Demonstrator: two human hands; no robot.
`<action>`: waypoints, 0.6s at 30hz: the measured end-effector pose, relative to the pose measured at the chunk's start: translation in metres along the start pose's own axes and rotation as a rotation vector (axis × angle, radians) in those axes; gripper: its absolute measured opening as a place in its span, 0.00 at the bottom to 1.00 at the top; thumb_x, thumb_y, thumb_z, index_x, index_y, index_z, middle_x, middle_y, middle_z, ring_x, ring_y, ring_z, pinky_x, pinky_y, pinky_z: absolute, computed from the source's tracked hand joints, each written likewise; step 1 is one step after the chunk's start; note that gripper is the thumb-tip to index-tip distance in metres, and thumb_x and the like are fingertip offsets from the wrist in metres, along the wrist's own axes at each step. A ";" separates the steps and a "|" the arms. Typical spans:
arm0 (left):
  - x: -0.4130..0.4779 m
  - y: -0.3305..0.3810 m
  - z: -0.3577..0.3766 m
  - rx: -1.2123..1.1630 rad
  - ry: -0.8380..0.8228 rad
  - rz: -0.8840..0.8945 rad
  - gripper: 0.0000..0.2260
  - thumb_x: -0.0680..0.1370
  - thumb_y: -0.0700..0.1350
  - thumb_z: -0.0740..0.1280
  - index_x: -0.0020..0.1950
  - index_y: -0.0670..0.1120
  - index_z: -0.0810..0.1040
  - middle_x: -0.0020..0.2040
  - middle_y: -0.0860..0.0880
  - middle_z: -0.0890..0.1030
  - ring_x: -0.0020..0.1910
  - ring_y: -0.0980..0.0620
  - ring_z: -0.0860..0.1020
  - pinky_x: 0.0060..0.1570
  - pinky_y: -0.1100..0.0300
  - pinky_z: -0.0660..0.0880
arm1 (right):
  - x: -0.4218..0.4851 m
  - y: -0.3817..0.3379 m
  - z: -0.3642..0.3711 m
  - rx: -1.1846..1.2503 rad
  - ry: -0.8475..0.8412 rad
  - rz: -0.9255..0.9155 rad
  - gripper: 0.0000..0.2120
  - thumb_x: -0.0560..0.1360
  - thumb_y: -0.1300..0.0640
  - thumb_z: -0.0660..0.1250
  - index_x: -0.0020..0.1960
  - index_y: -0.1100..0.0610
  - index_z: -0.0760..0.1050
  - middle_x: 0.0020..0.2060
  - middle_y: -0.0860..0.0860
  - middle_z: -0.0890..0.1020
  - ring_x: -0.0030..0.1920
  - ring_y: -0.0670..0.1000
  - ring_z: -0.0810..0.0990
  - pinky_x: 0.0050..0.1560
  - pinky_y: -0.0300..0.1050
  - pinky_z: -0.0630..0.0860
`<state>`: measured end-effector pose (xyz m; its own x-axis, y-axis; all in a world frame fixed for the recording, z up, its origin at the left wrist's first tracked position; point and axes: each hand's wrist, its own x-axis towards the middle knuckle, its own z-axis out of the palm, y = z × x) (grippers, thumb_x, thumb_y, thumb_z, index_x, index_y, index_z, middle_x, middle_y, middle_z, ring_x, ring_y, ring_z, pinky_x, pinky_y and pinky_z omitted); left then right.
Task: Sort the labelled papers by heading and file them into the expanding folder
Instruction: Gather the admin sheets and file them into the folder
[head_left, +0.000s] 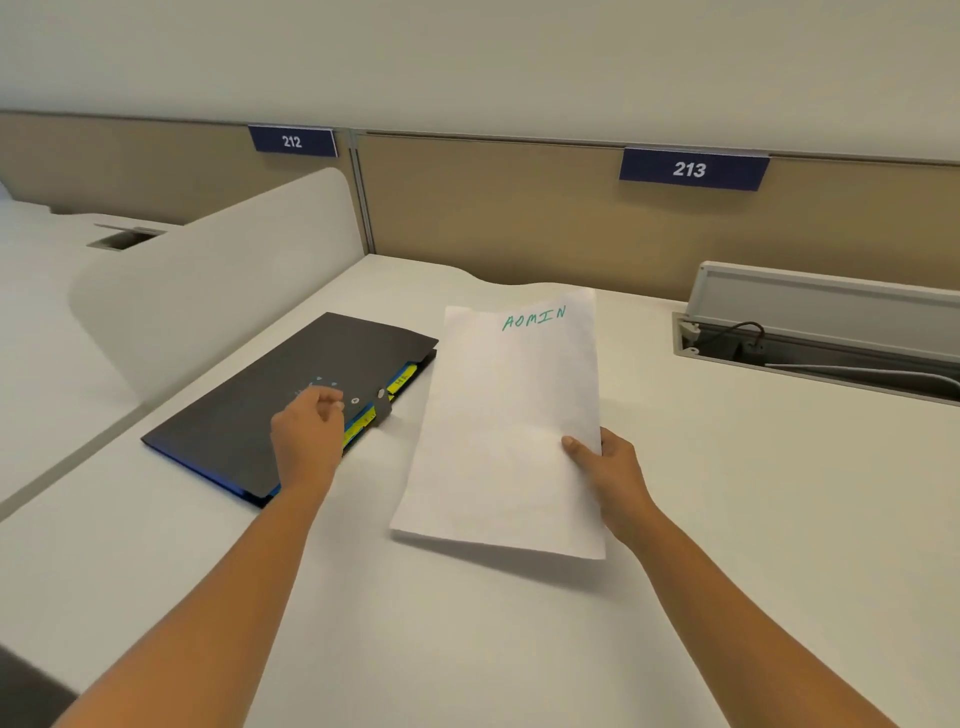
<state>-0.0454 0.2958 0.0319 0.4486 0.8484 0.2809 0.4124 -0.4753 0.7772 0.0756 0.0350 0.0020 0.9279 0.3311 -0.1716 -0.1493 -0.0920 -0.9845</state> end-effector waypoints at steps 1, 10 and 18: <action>0.008 -0.009 -0.004 0.063 -0.027 0.011 0.10 0.77 0.39 0.64 0.57 0.39 0.78 0.52 0.42 0.82 0.49 0.46 0.78 0.51 0.56 0.73 | 0.002 0.001 0.005 0.004 0.003 0.006 0.09 0.76 0.59 0.65 0.56 0.56 0.76 0.51 0.53 0.83 0.52 0.57 0.81 0.56 0.57 0.77; 0.045 -0.066 -0.011 0.866 -0.485 0.186 0.30 0.77 0.59 0.60 0.74 0.44 0.60 0.73 0.43 0.64 0.73 0.43 0.60 0.70 0.43 0.59 | 0.011 0.006 0.034 0.005 0.019 0.023 0.08 0.76 0.59 0.65 0.55 0.55 0.76 0.51 0.53 0.82 0.52 0.58 0.81 0.57 0.57 0.77; 0.035 -0.068 -0.001 0.875 -0.410 0.254 0.23 0.80 0.55 0.56 0.68 0.42 0.67 0.65 0.44 0.72 0.64 0.45 0.70 0.59 0.52 0.72 | 0.013 0.008 0.047 0.017 0.034 0.045 0.11 0.77 0.59 0.65 0.59 0.57 0.75 0.51 0.52 0.81 0.51 0.58 0.80 0.57 0.56 0.77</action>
<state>-0.0585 0.3582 -0.0106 0.7755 0.6303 0.0367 0.6311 -0.7756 -0.0138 0.0704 0.0826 -0.0101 0.9311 0.2947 -0.2148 -0.1969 -0.0897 -0.9763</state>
